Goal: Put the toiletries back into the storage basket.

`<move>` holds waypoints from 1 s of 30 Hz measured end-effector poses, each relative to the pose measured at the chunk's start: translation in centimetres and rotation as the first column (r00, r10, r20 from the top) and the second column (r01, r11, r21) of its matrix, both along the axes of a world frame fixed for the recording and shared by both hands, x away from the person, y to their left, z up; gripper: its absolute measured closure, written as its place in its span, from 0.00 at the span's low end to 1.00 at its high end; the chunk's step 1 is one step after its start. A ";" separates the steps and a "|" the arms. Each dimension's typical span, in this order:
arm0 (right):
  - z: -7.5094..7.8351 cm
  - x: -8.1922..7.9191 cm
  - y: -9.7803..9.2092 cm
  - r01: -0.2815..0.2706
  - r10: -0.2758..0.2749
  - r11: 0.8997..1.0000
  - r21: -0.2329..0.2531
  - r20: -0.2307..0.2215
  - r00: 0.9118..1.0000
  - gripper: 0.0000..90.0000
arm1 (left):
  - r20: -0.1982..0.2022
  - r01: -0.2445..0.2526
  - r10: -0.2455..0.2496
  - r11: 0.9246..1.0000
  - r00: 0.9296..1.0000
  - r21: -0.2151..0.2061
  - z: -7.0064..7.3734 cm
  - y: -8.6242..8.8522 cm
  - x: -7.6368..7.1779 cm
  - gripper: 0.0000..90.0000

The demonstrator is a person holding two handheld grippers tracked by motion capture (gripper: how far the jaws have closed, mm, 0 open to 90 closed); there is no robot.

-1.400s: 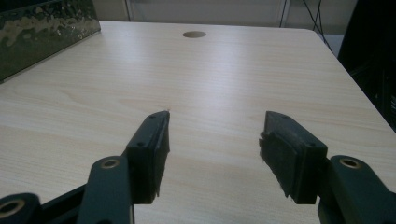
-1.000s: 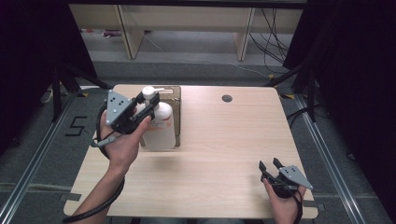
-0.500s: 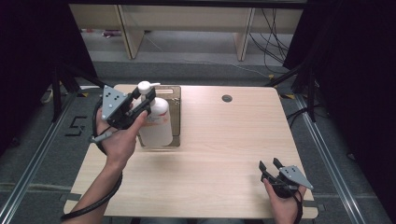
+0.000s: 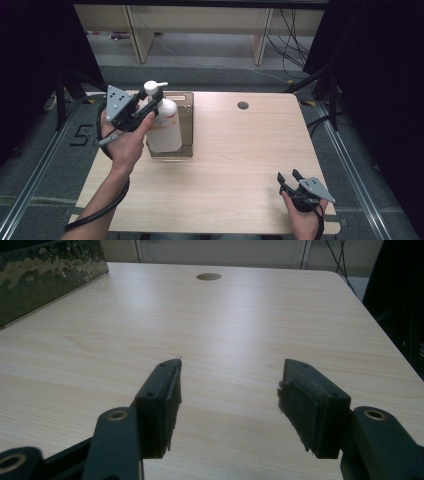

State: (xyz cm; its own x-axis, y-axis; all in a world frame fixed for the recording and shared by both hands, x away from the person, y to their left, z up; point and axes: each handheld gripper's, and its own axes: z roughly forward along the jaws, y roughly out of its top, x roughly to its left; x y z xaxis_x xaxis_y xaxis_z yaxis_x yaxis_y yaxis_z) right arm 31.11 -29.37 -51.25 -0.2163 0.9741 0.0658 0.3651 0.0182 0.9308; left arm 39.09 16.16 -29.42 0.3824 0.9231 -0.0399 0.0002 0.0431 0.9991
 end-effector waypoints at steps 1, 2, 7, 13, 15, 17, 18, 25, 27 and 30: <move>0.0 0.0 0.0 0.000 0.000 1.000 0.000 0.000 1.000 0.47 | 0.000 -0.001 0.001 1.000 1.000 0.001 0.0 0.0 0.1 0.67; 0.0 0.0 0.0 0.000 0.000 1.000 0.000 0.000 1.000 0.47 | 0.000 -0.001 0.001 1.000 1.000 0.001 0.0 0.0 0.1 0.67; 0.0 0.0 0.1 0.010 -0.010 1.000 0.000 0.003 1.000 0.47 | 0.009 -0.007 0.007 1.000 1.000 -0.001 0.3 0.3 0.5 0.67; 0.1 -0.1 0.1 0.011 -0.011 1.000 -0.008 -0.014 1.000 0.47 | 0.020 -0.020 0.020 1.000 1.000 0.004 0.5 0.6 1.1 0.67; 0.1 -0.1 0.1 0.011 -0.011 1.000 -0.007 -0.014 1.000 0.47 | 0.023 -0.023 0.023 1.000 0.999 0.008 0.5 0.7 1.4 0.67; 0.0 -0.1 0.1 0.012 -0.012 1.000 -0.007 -0.007 1.000 0.47 | 0.025 -0.025 0.025 1.000 0.999 0.011 0.4 0.7 1.6 0.67; 0.0 0.0 0.2 0.014 -0.014 1.000 0.010 0.010 1.000 0.47 | 0.025 -0.029 0.028 1.000 0.999 0.012 0.3 0.8 1.8 0.67; 0.0 0.0 0.2 0.013 -0.013 1.000 0.011 0.009 1.000 0.47 | 0.015 -0.034 0.033 0.999 0.999 0.019 -0.3 0.9 2.7 0.67; 0.0 0.0 0.2 0.013 -0.014 1.000 0.011 0.011 1.000 0.47 | 0.013 -0.035 0.035 0.999 0.999 0.019 -0.4 0.9 2.9 0.67; 0.0 0.0 0.1 0.012 -0.012 1.000 0.001 0.008 1.000 0.47 | 0.009 -0.034 0.034 0.999 0.999 0.019 -0.5 1.0 3.2 0.67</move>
